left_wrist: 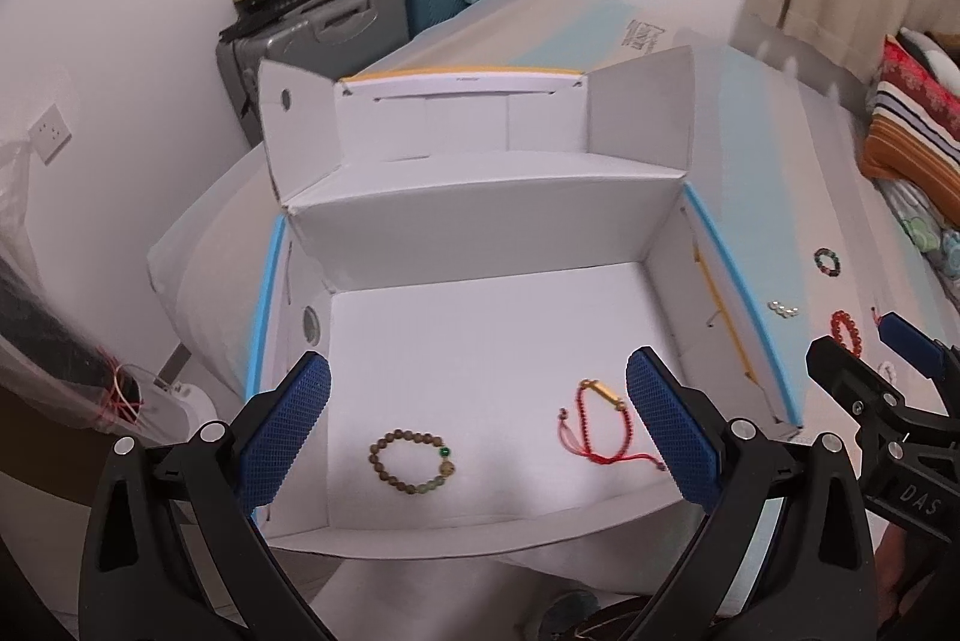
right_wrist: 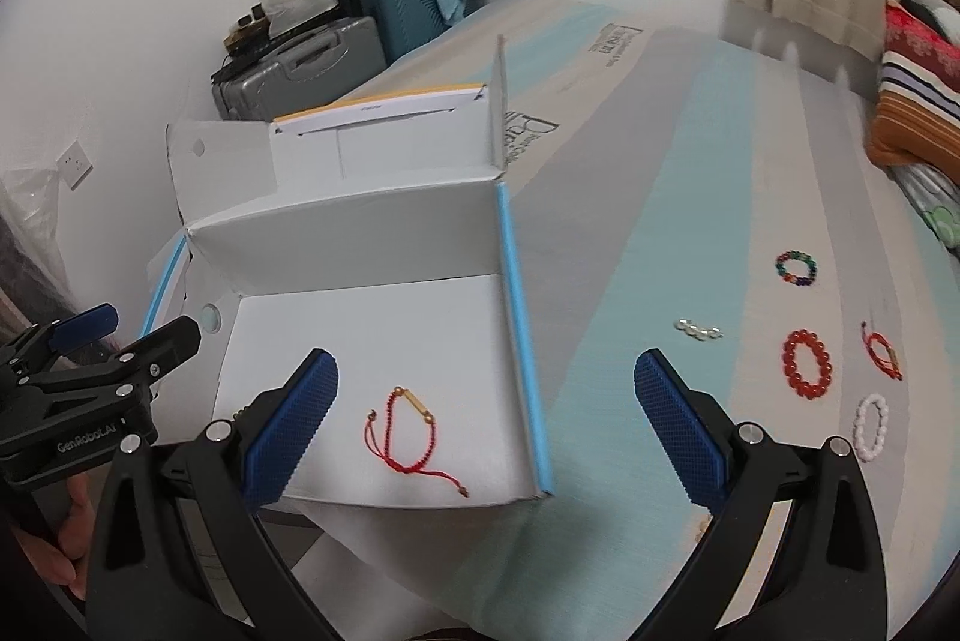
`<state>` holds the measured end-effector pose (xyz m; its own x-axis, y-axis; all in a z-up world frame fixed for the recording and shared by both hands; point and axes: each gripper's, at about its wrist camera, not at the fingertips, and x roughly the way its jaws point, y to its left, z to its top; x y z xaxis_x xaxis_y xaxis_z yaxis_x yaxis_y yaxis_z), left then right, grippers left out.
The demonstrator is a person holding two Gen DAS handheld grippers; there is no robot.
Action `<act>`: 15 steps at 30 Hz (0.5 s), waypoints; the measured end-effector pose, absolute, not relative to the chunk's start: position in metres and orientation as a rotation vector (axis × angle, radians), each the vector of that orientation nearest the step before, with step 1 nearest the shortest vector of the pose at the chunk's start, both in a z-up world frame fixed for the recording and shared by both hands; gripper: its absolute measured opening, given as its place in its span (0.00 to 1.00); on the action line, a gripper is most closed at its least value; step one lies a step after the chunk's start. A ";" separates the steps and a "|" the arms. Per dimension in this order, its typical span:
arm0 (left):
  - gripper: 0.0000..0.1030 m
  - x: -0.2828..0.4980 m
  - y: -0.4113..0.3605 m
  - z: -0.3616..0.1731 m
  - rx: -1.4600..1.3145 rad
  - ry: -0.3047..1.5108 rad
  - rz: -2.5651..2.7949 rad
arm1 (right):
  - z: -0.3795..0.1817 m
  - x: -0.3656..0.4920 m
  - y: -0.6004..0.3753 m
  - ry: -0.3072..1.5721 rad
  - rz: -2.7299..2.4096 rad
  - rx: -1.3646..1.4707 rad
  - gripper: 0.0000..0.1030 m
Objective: Organize jewelry
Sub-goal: 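Move both open tools back over the remaining bracelets on the bed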
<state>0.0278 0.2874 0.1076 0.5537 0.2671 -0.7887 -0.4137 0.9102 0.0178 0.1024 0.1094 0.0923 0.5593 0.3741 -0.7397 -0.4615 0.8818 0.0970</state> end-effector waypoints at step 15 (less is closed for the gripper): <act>0.94 0.036 0.205 0.132 -0.127 0.850 0.290 | 0.114 0.096 0.024 0.803 0.376 -0.044 0.93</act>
